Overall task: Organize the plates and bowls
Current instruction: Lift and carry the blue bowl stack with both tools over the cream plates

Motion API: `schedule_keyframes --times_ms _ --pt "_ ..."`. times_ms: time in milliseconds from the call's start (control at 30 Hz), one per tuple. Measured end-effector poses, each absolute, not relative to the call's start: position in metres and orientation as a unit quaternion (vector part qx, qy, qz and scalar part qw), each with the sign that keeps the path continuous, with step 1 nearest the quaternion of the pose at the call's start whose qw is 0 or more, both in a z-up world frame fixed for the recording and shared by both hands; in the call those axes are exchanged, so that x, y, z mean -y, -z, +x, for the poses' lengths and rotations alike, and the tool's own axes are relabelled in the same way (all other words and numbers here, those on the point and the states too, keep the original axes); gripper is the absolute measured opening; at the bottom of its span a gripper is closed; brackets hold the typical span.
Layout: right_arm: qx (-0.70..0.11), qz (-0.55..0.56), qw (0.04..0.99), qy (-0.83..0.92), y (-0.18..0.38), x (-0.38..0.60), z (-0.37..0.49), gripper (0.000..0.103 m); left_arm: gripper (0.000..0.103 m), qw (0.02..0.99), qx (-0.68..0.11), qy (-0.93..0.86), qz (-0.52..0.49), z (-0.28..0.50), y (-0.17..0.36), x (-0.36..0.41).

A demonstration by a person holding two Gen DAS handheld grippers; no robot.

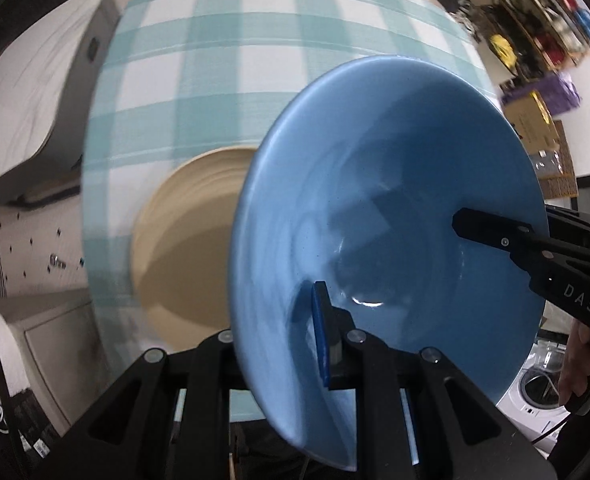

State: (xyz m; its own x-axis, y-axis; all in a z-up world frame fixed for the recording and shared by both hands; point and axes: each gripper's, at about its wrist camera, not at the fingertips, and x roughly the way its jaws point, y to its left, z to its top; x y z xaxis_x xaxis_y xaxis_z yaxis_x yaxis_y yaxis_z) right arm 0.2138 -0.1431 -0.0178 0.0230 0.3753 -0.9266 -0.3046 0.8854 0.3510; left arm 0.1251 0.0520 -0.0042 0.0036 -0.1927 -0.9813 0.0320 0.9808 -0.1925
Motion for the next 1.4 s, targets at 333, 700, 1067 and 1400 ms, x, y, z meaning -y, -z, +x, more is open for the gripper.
schedule_keyframes --times_ms 333,700,1067,1400 --pt "-0.669 0.01 0.694 -0.266 0.042 0.078 0.212 0.012 0.017 0.695 -0.712 0.049 -0.085 0.114 0.025 -0.103" --pt "-0.67 -0.021 0.691 -0.27 0.067 0.054 0.215 0.012 0.017 0.705 -0.704 0.042 -0.078 0.111 0.043 -0.115" --pt "-0.665 -0.041 0.695 -0.269 0.079 0.045 0.21 0.012 0.018 0.706 -0.702 0.038 -0.085 0.109 0.056 -0.12" --pt "-0.647 -0.046 0.708 -0.278 0.075 0.039 0.204 0.012 0.033 0.72 -0.693 0.009 -0.045 0.108 0.054 -0.121"
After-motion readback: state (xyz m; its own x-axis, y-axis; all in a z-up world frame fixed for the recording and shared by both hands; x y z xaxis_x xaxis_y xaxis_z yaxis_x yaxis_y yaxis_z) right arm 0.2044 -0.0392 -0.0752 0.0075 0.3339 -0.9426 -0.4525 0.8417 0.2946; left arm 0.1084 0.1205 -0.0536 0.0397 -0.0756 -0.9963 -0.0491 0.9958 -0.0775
